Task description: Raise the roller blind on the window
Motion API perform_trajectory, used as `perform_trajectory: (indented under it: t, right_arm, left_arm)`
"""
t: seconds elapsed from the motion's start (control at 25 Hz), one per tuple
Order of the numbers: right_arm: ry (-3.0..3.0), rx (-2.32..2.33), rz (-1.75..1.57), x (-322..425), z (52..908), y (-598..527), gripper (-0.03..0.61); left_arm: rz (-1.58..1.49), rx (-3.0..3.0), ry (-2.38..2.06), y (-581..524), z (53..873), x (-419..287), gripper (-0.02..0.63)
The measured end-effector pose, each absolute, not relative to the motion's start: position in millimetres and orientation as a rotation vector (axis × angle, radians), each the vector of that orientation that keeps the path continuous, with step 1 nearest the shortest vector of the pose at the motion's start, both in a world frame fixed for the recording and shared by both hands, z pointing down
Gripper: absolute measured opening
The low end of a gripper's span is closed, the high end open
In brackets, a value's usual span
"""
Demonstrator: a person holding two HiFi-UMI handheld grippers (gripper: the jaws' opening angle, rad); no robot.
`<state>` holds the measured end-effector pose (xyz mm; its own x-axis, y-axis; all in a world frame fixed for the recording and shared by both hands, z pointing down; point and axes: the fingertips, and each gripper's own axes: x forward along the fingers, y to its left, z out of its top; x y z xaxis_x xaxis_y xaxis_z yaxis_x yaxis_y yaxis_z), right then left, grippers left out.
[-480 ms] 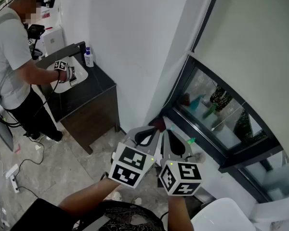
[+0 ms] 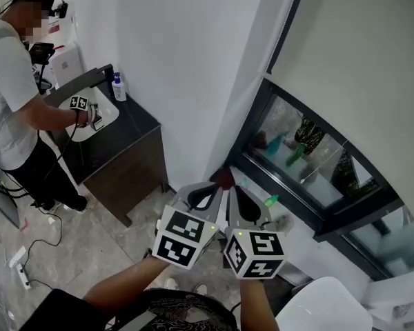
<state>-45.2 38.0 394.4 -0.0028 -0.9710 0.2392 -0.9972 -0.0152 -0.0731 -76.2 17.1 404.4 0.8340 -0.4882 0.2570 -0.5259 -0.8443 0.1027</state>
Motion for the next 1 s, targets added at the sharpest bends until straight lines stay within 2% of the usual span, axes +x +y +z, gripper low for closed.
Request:
perform_trajectory:
  t: [0.44, 1.0]
  right_arm:
    - [-2.095, 2.185, 0.342, -36.4, 396.6, 17.8, -0.003]
    - [-2.206, 2.078, 0.319, 40.9, 394.5, -49.5, -0.003]
  left_arm:
    - [0.317, 2.852, -0.672, -2.2, 409.3, -64.0, -0.002]
    - [0.312, 2.828, -0.833, -72.2, 401.9, 14.9, -0.002]
